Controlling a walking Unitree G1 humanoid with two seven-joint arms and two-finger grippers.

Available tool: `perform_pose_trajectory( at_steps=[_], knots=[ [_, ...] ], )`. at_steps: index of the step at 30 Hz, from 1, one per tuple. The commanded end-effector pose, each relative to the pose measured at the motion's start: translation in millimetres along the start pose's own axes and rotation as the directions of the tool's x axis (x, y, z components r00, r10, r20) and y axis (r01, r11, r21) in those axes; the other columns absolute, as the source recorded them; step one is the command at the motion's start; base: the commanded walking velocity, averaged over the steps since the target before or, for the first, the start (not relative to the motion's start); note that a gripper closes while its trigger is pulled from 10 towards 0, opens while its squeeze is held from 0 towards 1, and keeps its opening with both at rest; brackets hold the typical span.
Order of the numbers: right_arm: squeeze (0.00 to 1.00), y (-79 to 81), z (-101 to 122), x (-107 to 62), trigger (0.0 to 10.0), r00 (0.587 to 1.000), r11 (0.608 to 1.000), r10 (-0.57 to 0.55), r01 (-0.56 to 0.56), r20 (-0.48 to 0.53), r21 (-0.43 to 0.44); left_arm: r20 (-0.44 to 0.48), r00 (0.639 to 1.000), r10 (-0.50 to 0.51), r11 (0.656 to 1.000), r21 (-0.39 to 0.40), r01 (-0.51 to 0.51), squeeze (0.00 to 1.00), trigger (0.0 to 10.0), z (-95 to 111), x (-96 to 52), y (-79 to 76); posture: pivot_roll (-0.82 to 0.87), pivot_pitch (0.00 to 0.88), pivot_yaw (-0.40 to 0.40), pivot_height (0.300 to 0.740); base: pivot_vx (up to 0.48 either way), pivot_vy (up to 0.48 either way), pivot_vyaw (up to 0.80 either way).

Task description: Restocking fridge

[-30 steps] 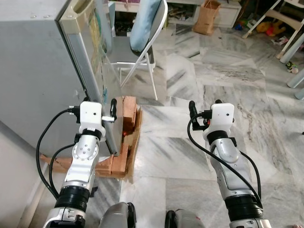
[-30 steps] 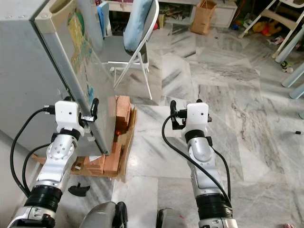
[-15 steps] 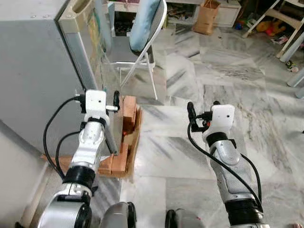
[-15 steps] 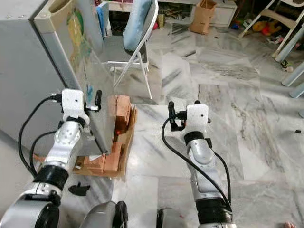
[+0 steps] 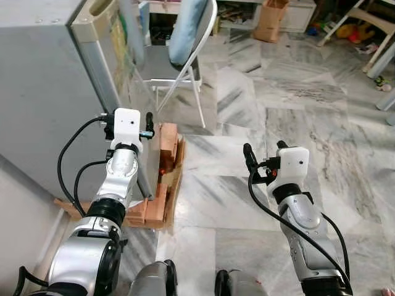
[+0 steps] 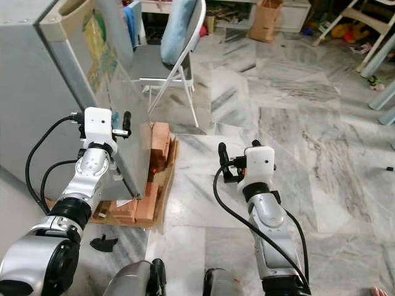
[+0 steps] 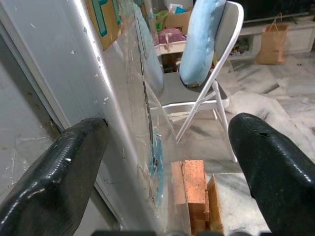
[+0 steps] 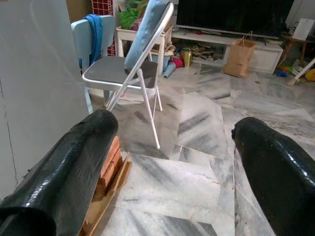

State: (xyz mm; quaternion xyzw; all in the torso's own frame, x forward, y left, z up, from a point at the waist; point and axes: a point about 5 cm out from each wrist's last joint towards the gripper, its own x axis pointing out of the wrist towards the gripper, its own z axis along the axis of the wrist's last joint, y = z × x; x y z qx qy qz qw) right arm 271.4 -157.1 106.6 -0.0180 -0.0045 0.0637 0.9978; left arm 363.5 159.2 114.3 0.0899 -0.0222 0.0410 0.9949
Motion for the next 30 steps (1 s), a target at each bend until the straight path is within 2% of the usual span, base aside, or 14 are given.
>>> perform_pose_trajectory(
  at_steps=[1, 3, 14, 18, 20, 22, 30],
  knots=[
    [0.00, 1.3, 5.0, 2.2, 10.0, 1.000, 1.000, 0.007, -0.007, 0.009, -0.003, -0.012, 1.000, 0.008, 1.000, -0.014, -0.008, 0.00, 10.0, -2.6, -0.5, 0.6, 0.02, 0.131, 0.005, 0.740, 0.000, 0.000, 0.00],
    [0.00, 2.7, 5.8, 3.6, 10.0, 1.000, 1.000, 0.009, -0.009, 0.011, -0.001, -0.020, 1.000, 0.014, 0.999, -0.033, -0.015, 0.00, 10.0, -5.2, -2.6, -0.2, 0.03, 0.131, 0.004, 0.740, 0.000, 0.000, 0.00],
    [0.00, 5.8, 4.6, 5.2, 10.0, 1.000, 1.000, 0.026, -0.026, 0.007, 0.000, -0.056, 0.998, 0.031, 0.999, -0.031, -0.033, 0.00, 10.0, -15.5, -8.7, -2.2, 0.03, 0.132, 0.002, 0.740, 0.000, 0.000, 0.00],
    [0.00, 6.0, 5.0, 6.8, 10.0, 1.000, 1.000, 0.024, -0.024, 0.009, 0.001, -0.067, 0.996, 0.051, 0.999, -0.005, -0.052, 0.00, 10.0, -16.6, -7.7, 0.7, 0.03, 0.132, 0.002, 0.740, 0.000, 0.000, 0.00],
    [0.00, 6.6, 5.7, 7.6, 10.0, 1.000, 1.000, 0.025, -0.025, 0.011, 0.002, -0.082, 0.993, 0.086, 0.996, 0.029, -0.084, 0.00, 10.0, -16.4, -4.8, 7.2, 0.03, 0.132, 0.003, 0.740, 0.000, 0.000, 0.00],
    [0.00, 7.1, 5.8, 7.7, 10.0, 1.000, 1.000, 0.025, -0.025, 0.012, 0.002, -0.087, 0.991, 0.105, 0.994, 0.023, -0.104, 0.00, 10.0, -15.4, -3.1, 11.2, 0.03, 0.131, 0.005, 0.740, 0.000, 0.000, 0.00],
    [0.00, 7.8, 5.3, 7.9, 10.0, 1.000, 1.000, 0.025, -0.025, 0.012, 0.001, -0.112, 0.986, 0.121, 0.992, 0.045, -0.116, 0.00, 10.0, -19.9, -6.0, 8.4, 0.03, 0.132, 0.008, 0.740, 0.000, 0.000, 0.00]
  ],
)
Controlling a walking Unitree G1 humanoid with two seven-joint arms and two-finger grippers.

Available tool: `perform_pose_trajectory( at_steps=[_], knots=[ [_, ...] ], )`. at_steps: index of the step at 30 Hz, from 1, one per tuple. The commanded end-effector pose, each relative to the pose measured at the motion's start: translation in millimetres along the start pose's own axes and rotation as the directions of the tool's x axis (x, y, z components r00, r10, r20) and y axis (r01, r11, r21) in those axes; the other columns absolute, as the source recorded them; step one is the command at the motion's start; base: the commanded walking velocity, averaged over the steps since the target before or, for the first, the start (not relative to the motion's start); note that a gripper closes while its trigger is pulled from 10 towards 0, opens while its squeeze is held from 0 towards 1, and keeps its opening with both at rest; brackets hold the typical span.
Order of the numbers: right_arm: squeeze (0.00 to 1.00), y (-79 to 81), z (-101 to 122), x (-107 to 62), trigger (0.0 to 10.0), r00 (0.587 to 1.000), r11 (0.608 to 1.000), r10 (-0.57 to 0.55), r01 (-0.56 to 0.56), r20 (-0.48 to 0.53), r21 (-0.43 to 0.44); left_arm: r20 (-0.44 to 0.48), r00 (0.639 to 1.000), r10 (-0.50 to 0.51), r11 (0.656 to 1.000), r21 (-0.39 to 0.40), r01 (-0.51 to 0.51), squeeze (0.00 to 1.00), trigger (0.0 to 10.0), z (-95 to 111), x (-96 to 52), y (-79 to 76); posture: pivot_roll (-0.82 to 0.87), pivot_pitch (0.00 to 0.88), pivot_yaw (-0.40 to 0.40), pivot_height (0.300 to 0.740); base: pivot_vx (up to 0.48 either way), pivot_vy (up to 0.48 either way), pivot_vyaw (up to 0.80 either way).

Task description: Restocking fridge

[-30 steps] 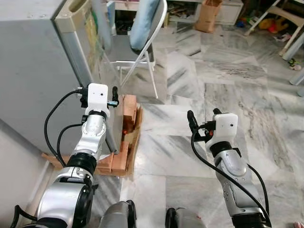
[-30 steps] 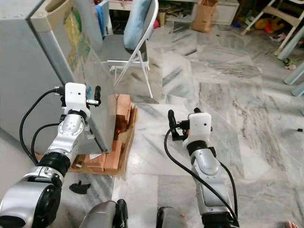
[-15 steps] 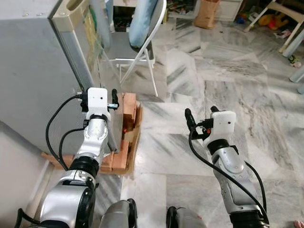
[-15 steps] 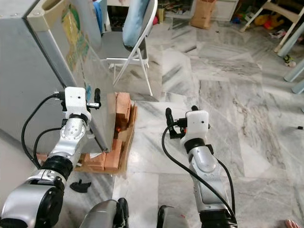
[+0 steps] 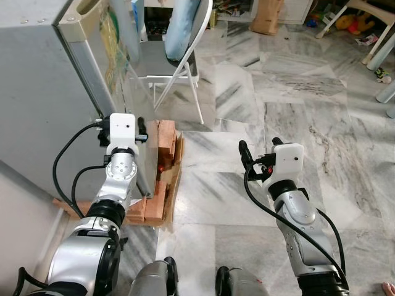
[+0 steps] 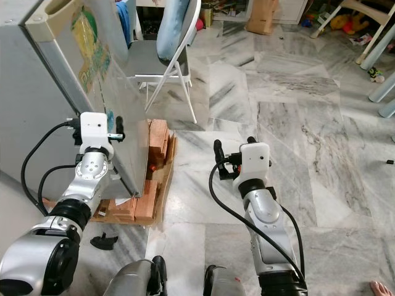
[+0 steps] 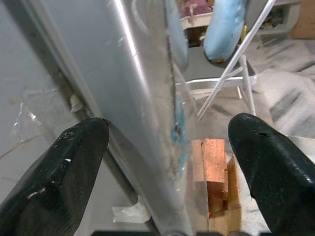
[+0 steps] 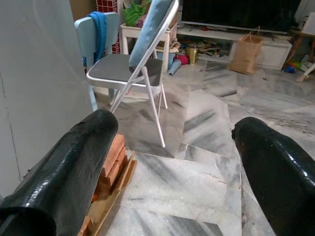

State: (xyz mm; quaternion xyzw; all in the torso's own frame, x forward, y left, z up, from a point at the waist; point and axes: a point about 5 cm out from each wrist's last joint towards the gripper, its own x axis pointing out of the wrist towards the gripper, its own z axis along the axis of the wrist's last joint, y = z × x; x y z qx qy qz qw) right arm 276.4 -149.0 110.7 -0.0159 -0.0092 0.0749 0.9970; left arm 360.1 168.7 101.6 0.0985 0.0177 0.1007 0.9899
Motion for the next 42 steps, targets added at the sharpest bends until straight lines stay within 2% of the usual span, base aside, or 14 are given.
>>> perform_pose_trajectory(
  at_steps=[1, 5, 9, 21, 22, 24, 25, 28, 31, 32, 33, 36, 39, 42],
  knots=[
    [0.00, 0.8, 0.9, 1.9, 10.0, 1.000, 1.000, 0.004, -0.004, 0.002, -0.003, -0.028, 1.000, 0.009, 1.000, 0.018, -0.009, 0.00, 10.0, -7.3, -2.9, 1.0, 0.03, 0.133, 0.007, 0.740, 0.000, 0.000, 0.00],
    [0.00, 1.3, 0.8, 2.1, 10.0, 1.000, 1.000, 0.007, -0.007, 0.002, -0.003, -0.031, 0.999, 0.005, 1.000, -0.010, -0.005, 0.00, 10.0, -9.2, -4.5, -0.2, 0.03, 0.134, 0.006, 0.740, 0.000, 0.000, 0.00],
    [0.00, 1.8, 0.5, 3.2, 10.0, 1.000, 1.000, 0.008, -0.008, 0.002, -0.003, 0.004, 0.999, -0.053, 0.998, -0.045, 0.053, 0.00, 10.0, -1.2, -3.1, -8.6, 0.04, 0.133, 0.005, 0.740, 0.000, 0.000, 0.00],
    [0.00, 1.4, 0.7, -0.2, 10.0, 1.000, 1.000, 0.010, -0.010, 0.003, 0.000, 0.053, 0.994, -0.091, 0.995, -0.027, 0.092, 0.00, 10.0, 23.4, 10.8, -12.9, 0.03, 0.131, 0.005, 0.740, 0.000, 0.000, 0.00],
    [0.00, -0.1, -2.6, -4.5, 10.0, 1.000, 1.000, 0.012, -0.012, -0.012, -0.005, 0.089, 0.983, -0.158, 0.987, -0.016, 0.160, 0.00, 10.0, 35.6, 13.1, -23.9, 0.03, 0.130, 0.003, 0.740, 0.000, 0.000, 0.00],
    [0.00, -1.2, -4.4, -7.3, 10.0, 1.000, 1.000, 0.013, -0.013, -0.022, -0.009, 0.117, 0.971, -0.206, 0.978, 0.008, 0.207, 0.00, 10.0, 43.7, 13.5, -32.7, 0.03, 0.129, 0.002, 0.740, 0.000, 0.000, 0.00],
    [0.00, -2.8, -5.9, -10.9, 10.0, 0.999, 1.000, 0.008, -0.008, -0.031, -0.015, 0.157, 0.948, -0.278, 0.961, 0.044, 0.275, 0.00, 10.0, 52.8, 11.7, -44.9, 0.03, 0.129, 0.002, 0.740, 0.000, 0.000, 0.00],
    [0.00, -5.2, -11.3, -21.2, 10.0, 0.998, 1.000, 0.012, -0.013, -0.060, -0.015, 0.224, 0.885, -0.408, 0.911, 0.045, 0.409, 0.00, 10.0, 68.8, 2.4, -73.7, 0.03, 0.128, 0.002, 0.740, 0.000, 0.000, 0.00],
    [0.00, -8.0, -21.7, -37.6, 10.0, 0.994, 1.000, 0.016, -0.018, -0.107, -0.020, 0.305, 0.785, -0.540, 0.828, 0.021, 0.561, 0.00, 10.0, 88.0, -21.5, -118.9, 0.03, 0.130, 0.003, 0.740, 0.000, 0.000, 0.00],
    [0.00, -8.0, -21.7, -37.6, 10.0, 0.994, 1.000, 0.016, -0.018, -0.107, -0.020, 0.305, 0.785, -0.540, 0.828, 0.021, 0.561, 0.00, 10.0, 88.0, -21.5, -118.9, 0.03, 0.130, 0.003, 0.740, 0.000, 0.000, 0.00],
    [0.00, -7.5, -24.4, -41.8, 10.0, 0.993, 1.000, 0.019, -0.021, -0.118, -0.019, 0.334, 0.745, -0.578, 0.789, -0.003, 0.614, 0.00, 10.0, 94.9, -34.5, -137.2, 0.03, 0.130, 0.004, 0.740, 0.000, 0.000, 0.00],
    [0.00, -5.3, -26.2, -44.2, 10.0, 0.992, 0.999, 0.025, -0.028, -0.123, -0.016, 0.377, 0.687, -0.621, 0.738, -0.014, 0.675, 0.00, 10.0, 104.5, -51.4, -157.7, 0.02, 0.126, 0.007, 0.740, 0.000, 0.000, 0.00],
    [0.00, -2.6, -25.1, -42.2, 10.0, 0.993, 0.999, 0.037, -0.039, -0.116, -0.018, 0.364, 0.703, -0.610, 0.754, -0.005, 0.657, 0.00, 10.0, 101.6, -50.6, -159.0, 0.02, 0.123, 0.011, 0.740, 0.000, 0.000, 0.00],
    [0.00, -1.1, -25.0, -40.1, 10.0, 0.993, 0.999, 0.041, -0.043, -0.115, -0.018, 0.328, 0.766, -0.553, 0.801, -0.041, 0.597, 0.00, 10.0, 95.7, -35.5, -141.4, 0.02, 0.121, 0.014, 0.740, 0.000, 0.000, 0.00]
  ],
)
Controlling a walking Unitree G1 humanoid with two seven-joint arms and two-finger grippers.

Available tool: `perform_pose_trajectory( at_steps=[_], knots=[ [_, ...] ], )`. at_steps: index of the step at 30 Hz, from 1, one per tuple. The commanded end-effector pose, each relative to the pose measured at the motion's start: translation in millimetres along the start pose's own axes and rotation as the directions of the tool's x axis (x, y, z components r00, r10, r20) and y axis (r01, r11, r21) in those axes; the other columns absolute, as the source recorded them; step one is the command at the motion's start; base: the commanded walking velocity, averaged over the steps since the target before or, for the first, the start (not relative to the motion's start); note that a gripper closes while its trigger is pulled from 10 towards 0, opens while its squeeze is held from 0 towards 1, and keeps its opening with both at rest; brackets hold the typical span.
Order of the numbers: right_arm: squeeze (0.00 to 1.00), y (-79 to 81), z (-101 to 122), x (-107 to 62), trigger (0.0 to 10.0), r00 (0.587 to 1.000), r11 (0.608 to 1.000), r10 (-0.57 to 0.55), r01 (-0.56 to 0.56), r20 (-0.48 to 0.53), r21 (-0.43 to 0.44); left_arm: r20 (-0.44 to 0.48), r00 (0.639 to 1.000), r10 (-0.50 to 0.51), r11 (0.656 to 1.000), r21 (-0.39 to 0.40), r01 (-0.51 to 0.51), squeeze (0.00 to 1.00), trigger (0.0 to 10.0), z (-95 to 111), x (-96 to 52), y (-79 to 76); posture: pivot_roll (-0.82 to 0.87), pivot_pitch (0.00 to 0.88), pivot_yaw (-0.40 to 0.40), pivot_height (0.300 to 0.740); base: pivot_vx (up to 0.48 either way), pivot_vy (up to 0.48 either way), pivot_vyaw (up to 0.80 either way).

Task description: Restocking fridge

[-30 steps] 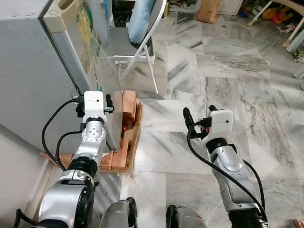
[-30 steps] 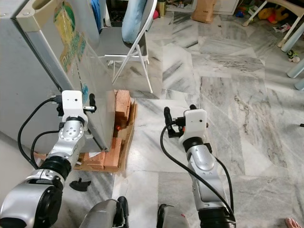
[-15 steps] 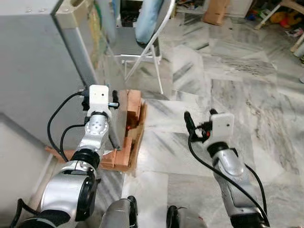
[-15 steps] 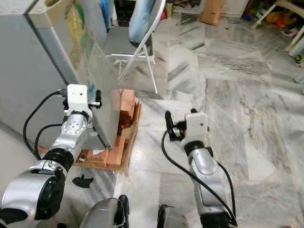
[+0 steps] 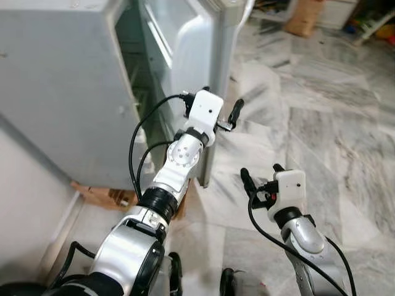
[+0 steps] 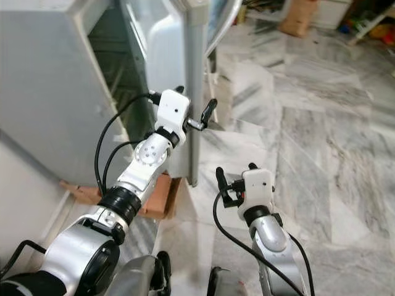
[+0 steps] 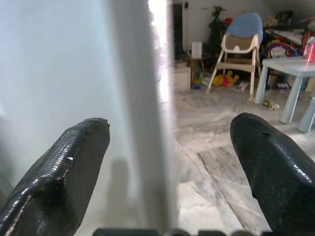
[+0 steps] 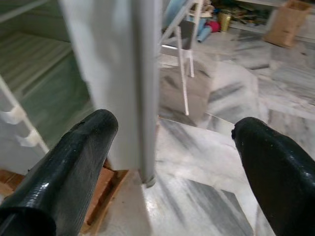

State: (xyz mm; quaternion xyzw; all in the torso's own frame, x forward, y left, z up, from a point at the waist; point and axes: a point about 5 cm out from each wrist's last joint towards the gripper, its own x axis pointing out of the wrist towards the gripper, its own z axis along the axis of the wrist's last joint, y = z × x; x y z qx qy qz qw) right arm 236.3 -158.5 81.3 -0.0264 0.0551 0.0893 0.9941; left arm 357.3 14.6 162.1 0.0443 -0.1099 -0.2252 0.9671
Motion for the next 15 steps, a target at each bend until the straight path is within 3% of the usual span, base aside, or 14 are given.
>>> perform_pose_trajectory(
  at_steps=[1, 4, 8, 9, 11, 15],
  knots=[
    [0.00, 1.7, 3.4, 1.6, 10.0, 1.000, 1.000, 0.010, -0.010, 0.014, -0.007, 0.007, 0.999, 0.042, 0.999, -0.021, -0.041, 0.00, 10.0, 6.3, 4.3, 7.0, 0.03, 0.119, 0.015, 0.740, 0.000, 0.000, 0.00],
    [0.00, 2.6, 2.2, 2.8, 10.0, 1.000, 1.000, 0.013, -0.013, 0.015, -0.004, 0.004, 0.997, 0.073, 0.997, 0.002, -0.073, 0.00, 10.0, 4.6, -2.5, 30.8, 0.04, 0.118, 0.016, 0.740, 0.000, 0.000, 0.00],
    [0.00, 1.9, 3.6, 6.1, 10.0, 1.000, 1.000, 0.005, -0.005, 0.024, -0.003, -0.010, 0.994, 0.104, 0.994, 0.009, -0.104, 0.00, 10.0, -4.4, -14.2, 47.0, 0.05, 0.119, 0.016, 0.740, 0.000, 0.000, 0.00],
    [0.00, 0.2, 4.2, 9.4, 10.0, 1.000, 1.000, -0.013, 0.013, 0.022, 0.006, -0.040, 0.993, 0.111, 0.994, 0.009, -0.110, 0.00, 10.0, -14.2, -24.5, 54.3, 0.05, 0.120, 0.017, 0.740, 0.000, -0.360, 0.00],
    [0.00, -0.2, 4.3, 11.9, 10.0, 0.999, 1.000, -0.026, 0.026, 0.020, 0.012, -0.062, 0.991, 0.118, 0.993, -0.016, -0.119, 0.00, 10.0, -21.9, -33.6, 58.5, 0.04, 0.120, 0.023, 0.740, 0.000, -0.428, 0.00],
    [0.00, -1.1, 8.0, 19.6, 10.0, 0.998, 0.999, -0.050, 0.050, 0.042, 0.014, -0.143, 0.978, 0.155, 0.988, -0.008, -0.157, 0.00, 10.0, -47.6, -63.3, 61.5, 0.04, 0.121, 0.026, 0.740, 0.307, -0.366, -0.80]
  ],
)
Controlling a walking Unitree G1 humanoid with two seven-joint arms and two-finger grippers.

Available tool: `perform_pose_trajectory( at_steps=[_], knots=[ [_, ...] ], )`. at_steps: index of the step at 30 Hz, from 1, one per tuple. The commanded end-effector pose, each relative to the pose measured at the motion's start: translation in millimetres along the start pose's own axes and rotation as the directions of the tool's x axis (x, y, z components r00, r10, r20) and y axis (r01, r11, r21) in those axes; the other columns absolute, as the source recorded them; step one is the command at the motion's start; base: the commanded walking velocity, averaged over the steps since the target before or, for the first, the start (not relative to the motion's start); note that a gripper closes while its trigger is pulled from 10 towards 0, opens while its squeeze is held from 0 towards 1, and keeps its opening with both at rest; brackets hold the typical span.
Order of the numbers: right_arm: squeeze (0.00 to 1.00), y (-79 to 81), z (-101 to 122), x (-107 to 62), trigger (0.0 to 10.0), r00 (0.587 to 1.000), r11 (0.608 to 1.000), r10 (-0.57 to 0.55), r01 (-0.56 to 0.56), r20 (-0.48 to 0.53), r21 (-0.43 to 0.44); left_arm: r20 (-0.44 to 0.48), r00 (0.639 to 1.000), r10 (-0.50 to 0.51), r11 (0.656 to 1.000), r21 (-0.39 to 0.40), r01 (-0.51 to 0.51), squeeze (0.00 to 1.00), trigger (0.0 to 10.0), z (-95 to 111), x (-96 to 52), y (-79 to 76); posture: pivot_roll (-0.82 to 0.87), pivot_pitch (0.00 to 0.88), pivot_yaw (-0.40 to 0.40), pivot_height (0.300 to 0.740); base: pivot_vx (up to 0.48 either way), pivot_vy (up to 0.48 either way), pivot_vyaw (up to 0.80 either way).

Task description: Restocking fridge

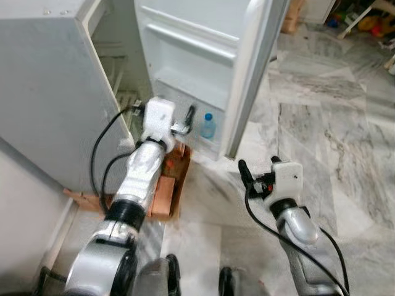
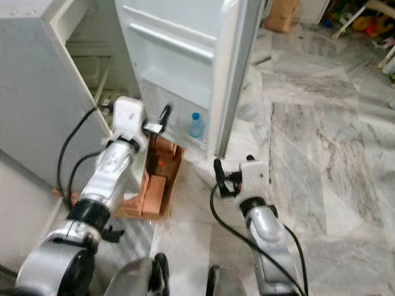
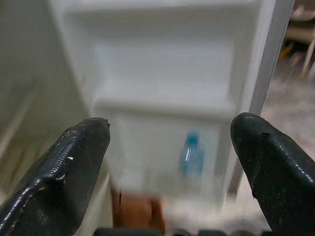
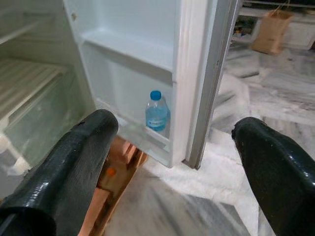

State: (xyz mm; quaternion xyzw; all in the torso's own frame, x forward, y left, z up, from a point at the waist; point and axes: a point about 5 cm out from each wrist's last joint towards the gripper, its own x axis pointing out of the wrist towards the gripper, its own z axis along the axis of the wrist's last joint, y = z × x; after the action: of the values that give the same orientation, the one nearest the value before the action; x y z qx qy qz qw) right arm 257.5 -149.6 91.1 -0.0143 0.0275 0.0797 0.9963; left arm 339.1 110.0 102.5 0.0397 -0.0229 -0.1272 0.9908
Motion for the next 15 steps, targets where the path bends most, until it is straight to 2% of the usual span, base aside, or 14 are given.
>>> perform_pose_trajectory(
  at_steps=[1, 6, 7, 8, 10, 15],
  knots=[
    [0.00, -5.6, -4.0, -1.3, 10.0, 0.999, 0.999, -0.031, 0.031, -0.012, -0.009, 0.034, 0.999, -0.035, 0.999, 0.013, 0.034, 0.00, 10.0, 8.6, 1.3, -9.0, 0.04, 0.121, 0.026, 0.740, 0.330, -0.345, -0.80],
    [0.00, -4.8, -3.4, 1.9, 10.0, 0.999, 0.999, -0.037, 0.037, -0.007, -0.008, 0.018, 1.000, -0.022, 0.999, 0.045, 0.021, 0.00, 10.0, 1.6, -9.2, -7.6, 0.05, 0.119, 0.021, 0.740, 0.370, -0.298, -0.68],
    [0.00, -5.0, -3.4, 3.8, 10.0, 0.999, 0.999, -0.044, 0.044, -0.009, -0.009, 0.010, 1.000, -0.004, 0.996, 0.091, 0.003, 0.00, 10.0, 0.3, -11.6, -4.6, 0.05, 0.119, 0.018, 0.740, 0.450, 0.000, -0.41],
    [0.00, -5.0, -3.4, 3.8, 10.0, 0.999, 0.999, -0.044, 0.044, -0.009, -0.009, 0.010, 1.000, -0.004, 0.996, 0.091, 0.003, 0.00, 10.0, 0.3, -11.6, -4.6, 0.05, 0.119, 0.018, 0.740, 0.450, 0.000, -0.41],
    [0.00, -8.0, -3.4, 8.4, 10.0, 0.997, 0.997, -0.071, 0.070, -0.018, -0.012, -0.012, 0.998, 0.069, 0.989, 0.133, -0.067, 0.00, 10.0, -3.6, -14.0, 6.0, 0.05, 0.125, 0.013, 0.740, 0.459, 0.000, 0.00],
    [0.00, -9.2, 0.2, 14.4, 10.0, 0.997, 0.997, -0.081, 0.081, -0.005, -0.011, -0.029, 0.993, 0.116, 0.983, 0.149, -0.110, 0.00, 10.0, -6.1, -16.9, 14.9, 0.05, 0.130, 0.006, 0.740, 0.472, 0.000, 0.00]
  ],
)
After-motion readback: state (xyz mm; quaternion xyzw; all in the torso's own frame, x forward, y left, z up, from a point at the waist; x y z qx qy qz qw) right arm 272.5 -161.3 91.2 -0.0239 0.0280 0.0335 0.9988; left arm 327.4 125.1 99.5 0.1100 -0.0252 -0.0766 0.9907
